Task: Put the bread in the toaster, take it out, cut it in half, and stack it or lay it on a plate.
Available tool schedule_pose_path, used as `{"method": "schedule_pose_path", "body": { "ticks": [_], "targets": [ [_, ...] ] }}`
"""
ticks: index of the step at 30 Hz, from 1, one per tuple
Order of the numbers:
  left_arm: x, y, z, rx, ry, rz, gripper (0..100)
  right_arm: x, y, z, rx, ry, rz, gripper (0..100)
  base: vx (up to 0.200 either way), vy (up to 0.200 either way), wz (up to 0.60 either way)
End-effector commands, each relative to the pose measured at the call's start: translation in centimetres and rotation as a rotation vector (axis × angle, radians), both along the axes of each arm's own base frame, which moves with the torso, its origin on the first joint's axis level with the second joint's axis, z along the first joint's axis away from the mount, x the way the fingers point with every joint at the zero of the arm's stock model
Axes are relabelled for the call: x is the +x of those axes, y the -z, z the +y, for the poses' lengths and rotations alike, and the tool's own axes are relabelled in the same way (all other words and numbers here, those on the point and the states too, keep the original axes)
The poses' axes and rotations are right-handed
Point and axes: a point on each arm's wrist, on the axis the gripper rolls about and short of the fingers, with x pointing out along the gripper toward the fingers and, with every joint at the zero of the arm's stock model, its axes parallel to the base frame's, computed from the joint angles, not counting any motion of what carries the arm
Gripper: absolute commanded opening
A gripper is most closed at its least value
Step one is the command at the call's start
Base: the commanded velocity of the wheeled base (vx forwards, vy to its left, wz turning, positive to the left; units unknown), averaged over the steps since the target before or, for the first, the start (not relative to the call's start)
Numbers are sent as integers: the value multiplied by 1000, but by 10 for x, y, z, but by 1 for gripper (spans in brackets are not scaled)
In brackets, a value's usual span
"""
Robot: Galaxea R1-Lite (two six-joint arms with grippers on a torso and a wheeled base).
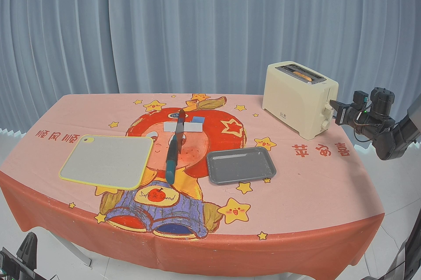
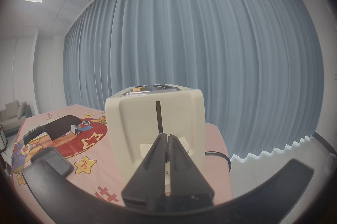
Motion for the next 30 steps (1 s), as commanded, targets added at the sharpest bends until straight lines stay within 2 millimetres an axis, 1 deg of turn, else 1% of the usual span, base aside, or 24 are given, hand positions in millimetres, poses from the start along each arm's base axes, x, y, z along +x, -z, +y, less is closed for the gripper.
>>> {"method": "schedule_pose_path", "body": {
  "ticks": [1, 5, 18, 30],
  "targets": [
    [1, 5, 0, 0, -2, 17, 0, 1, 6, 0, 1, 0, 19, 0, 0, 0, 0],
    [1, 5, 0, 0, -1, 17, 0, 2, 12, -1, -11, -1, 31, 0, 0, 0, 0],
    [1, 5, 0, 0, -2, 17, 0, 3, 17, -1, -14, -2, 55, 0, 0, 0, 0],
    [1, 5, 0, 0, -2, 17, 0, 2, 15, -1, -17, -3, 55, 0, 0, 0, 0]
  ]
}}
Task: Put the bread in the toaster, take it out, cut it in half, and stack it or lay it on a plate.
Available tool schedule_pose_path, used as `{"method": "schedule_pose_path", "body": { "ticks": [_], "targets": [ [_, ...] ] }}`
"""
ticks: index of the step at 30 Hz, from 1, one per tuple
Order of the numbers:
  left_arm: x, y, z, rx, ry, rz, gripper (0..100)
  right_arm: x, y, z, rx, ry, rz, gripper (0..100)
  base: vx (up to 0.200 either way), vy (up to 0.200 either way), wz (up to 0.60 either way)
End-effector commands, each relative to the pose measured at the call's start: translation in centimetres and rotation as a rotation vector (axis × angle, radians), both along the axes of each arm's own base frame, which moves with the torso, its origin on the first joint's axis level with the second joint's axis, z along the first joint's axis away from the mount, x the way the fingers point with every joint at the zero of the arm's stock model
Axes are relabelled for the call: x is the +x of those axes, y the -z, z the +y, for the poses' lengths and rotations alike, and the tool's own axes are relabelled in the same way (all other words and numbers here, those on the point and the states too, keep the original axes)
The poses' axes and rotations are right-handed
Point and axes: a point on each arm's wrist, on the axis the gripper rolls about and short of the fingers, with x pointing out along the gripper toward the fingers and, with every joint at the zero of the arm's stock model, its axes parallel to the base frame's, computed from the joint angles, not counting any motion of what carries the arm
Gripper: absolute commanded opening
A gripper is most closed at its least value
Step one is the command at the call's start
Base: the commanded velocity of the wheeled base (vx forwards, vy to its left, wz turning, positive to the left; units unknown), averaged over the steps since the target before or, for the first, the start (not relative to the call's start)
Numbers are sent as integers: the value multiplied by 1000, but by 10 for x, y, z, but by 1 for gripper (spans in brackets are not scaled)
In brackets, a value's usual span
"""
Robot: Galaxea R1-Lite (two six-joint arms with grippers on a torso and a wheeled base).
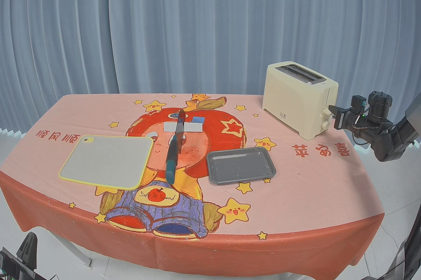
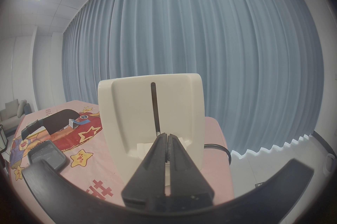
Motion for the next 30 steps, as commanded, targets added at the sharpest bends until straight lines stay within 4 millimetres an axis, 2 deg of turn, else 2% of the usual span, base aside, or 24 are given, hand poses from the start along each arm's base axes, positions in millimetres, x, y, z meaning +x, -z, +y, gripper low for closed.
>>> {"method": "schedule_pose_path", "body": {
  "ticks": [1, 11, 30],
  "targets": [
    [1, 5, 0, 0, 1, 16, 0, 1, -2, 0, 0, -1, -15, 0, 0, 0, 0],
    [1, 5, 0, 0, -1, 16, 0, -6, -30, -1, -2, 2, -119, 0, 0, 0, 0],
    [1, 5, 0, 0, 1, 16, 0, -31, -53, 7, -33, -20, -187, 0, 0, 0, 0]
  ]
}}
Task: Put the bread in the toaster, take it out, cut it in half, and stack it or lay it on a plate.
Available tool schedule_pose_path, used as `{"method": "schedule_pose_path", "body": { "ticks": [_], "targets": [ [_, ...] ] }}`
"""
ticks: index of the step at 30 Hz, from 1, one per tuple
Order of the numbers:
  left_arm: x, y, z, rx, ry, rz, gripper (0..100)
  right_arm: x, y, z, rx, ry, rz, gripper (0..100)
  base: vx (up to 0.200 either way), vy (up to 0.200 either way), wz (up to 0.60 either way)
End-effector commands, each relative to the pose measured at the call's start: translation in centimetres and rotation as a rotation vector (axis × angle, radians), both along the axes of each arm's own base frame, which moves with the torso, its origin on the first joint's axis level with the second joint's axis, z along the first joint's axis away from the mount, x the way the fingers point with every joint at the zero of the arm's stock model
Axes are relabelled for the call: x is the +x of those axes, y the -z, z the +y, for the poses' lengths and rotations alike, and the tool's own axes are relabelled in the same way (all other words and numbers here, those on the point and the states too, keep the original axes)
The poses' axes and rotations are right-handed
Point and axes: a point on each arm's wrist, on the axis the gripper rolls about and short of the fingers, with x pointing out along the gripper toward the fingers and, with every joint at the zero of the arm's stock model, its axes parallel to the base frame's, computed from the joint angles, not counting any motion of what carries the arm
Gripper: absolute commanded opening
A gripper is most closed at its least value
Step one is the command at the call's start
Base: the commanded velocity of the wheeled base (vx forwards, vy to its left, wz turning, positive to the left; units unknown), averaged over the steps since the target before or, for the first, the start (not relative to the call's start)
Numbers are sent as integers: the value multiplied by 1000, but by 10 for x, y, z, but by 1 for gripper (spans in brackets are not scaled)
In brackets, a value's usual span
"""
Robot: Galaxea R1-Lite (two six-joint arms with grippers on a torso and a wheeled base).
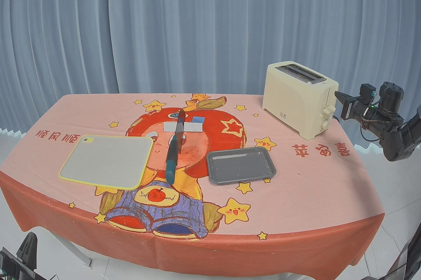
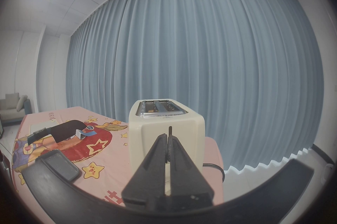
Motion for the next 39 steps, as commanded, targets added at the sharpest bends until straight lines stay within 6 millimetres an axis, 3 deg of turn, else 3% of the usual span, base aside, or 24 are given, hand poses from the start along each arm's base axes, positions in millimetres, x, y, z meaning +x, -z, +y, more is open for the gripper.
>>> {"method": "schedule_pose_path", "body": {
  "ticks": [1, 14, 39],
  "targets": [
    [1, 5, 0, 0, 0, 17, 0, -7, -8, 1, -24, -4, -22, 0, 0, 0, 0],
    [1, 5, 0, 0, 0, 17, 0, -20, -10, 12, -51, -41, -32, 0, 0, 0, 0],
    [1, 5, 0, 0, -1, 18, 0, -24, -13, 12, -71, -41, -82, 0, 0, 0, 0]
  ]
}}
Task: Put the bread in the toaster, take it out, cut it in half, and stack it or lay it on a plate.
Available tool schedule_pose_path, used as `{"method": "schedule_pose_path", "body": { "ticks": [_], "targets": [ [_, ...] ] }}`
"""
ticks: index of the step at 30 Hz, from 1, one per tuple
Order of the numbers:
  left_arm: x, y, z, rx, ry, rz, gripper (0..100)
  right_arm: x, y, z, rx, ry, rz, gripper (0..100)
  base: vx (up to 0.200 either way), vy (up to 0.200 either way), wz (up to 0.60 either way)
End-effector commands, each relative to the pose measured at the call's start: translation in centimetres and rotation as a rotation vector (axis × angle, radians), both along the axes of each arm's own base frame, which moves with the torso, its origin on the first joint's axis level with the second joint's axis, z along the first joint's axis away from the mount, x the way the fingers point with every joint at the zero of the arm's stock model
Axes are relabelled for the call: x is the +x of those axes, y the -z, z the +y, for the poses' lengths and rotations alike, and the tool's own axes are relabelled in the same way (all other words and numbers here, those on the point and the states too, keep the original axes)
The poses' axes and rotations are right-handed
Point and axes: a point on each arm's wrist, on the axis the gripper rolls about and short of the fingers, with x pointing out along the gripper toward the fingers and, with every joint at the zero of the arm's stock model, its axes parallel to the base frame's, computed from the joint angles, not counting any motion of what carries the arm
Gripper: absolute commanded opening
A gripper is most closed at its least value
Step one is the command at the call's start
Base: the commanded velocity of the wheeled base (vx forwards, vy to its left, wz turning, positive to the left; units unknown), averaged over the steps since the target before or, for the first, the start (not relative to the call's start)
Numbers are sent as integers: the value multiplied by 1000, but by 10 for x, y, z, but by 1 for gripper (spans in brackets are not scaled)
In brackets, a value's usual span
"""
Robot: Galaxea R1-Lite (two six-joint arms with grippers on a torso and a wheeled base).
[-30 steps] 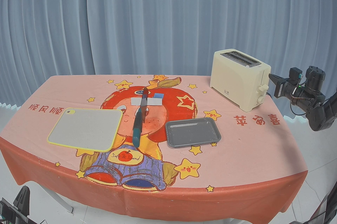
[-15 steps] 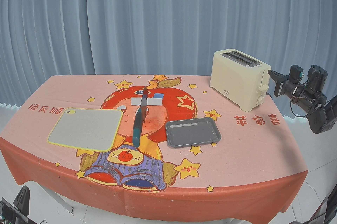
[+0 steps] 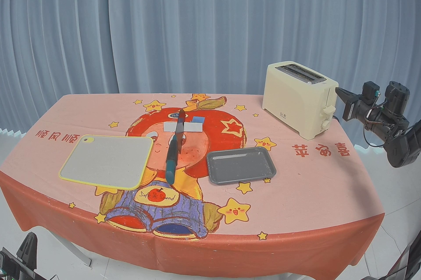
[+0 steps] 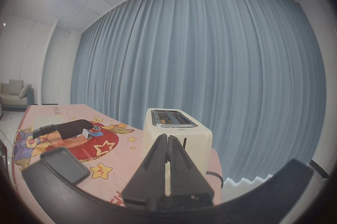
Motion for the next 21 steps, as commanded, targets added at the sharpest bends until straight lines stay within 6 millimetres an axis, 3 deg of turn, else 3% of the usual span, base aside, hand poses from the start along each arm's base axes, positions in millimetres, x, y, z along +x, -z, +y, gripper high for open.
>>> {"method": "schedule_pose_path", "body": {
  "ticks": [1, 21],
  "targets": [
    [1, 5, 0, 0, 1, 16, 0, 0, 2, 0, -14, 1, 1, 0, 0, 0, 0],
    [1, 5, 0, 0, -1, 16, 0, -1, 8, 4, -37, -12, 14, 0, 0, 0, 0]
  ]
}}
